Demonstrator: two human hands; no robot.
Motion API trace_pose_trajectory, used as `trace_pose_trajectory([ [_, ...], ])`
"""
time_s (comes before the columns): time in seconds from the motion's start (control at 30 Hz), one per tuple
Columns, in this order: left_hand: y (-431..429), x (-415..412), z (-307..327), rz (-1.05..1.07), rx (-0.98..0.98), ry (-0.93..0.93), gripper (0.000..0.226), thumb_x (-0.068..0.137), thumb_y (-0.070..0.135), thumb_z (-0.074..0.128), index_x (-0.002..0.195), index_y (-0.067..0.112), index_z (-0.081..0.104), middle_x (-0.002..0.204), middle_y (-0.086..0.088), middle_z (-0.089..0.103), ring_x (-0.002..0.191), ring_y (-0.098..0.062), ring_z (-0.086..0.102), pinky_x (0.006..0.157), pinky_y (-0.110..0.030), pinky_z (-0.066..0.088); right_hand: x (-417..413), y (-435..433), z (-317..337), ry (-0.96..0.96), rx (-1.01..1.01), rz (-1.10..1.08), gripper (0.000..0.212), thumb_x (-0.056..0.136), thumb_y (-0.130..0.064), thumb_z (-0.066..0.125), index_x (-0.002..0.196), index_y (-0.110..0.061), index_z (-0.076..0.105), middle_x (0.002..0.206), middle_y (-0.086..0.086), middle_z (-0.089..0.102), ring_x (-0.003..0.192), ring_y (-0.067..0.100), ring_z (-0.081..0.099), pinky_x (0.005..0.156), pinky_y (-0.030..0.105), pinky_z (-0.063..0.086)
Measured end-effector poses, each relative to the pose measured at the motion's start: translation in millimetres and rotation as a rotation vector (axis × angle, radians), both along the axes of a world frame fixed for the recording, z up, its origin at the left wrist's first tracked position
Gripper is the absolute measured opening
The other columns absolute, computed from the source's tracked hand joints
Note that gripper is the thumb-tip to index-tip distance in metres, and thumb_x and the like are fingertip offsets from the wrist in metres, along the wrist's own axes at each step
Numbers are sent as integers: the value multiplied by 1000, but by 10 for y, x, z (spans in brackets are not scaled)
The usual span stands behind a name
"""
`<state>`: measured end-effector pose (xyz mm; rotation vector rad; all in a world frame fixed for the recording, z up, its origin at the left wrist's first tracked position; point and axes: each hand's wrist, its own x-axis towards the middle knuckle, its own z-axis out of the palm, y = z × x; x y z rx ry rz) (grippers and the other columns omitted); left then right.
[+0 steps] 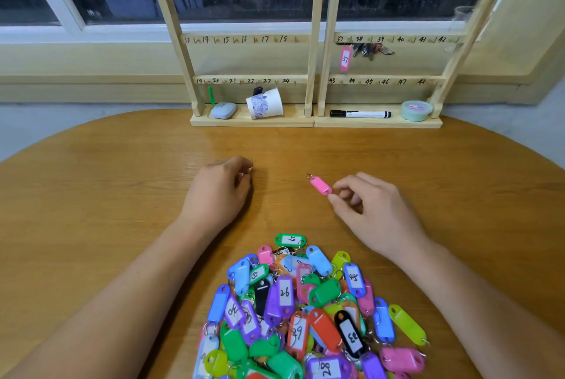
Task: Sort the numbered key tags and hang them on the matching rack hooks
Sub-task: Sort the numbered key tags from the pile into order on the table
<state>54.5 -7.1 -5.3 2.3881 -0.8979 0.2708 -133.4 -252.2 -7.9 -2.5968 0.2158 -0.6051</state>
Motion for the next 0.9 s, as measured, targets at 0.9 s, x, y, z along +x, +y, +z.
trace_pose_trajectory([
  [0.9, -226, -406, 75, -123, -293, 355, 13, 99, 27, 75, 112, 32, 77, 88, 17, 78, 85, 0, 70, 74, -10, 45, 386, 198, 115, -79, 773, -19, 14, 98, -6, 75, 109, -14, 75, 83, 1, 80, 76, 16, 77, 63, 25, 57],
])
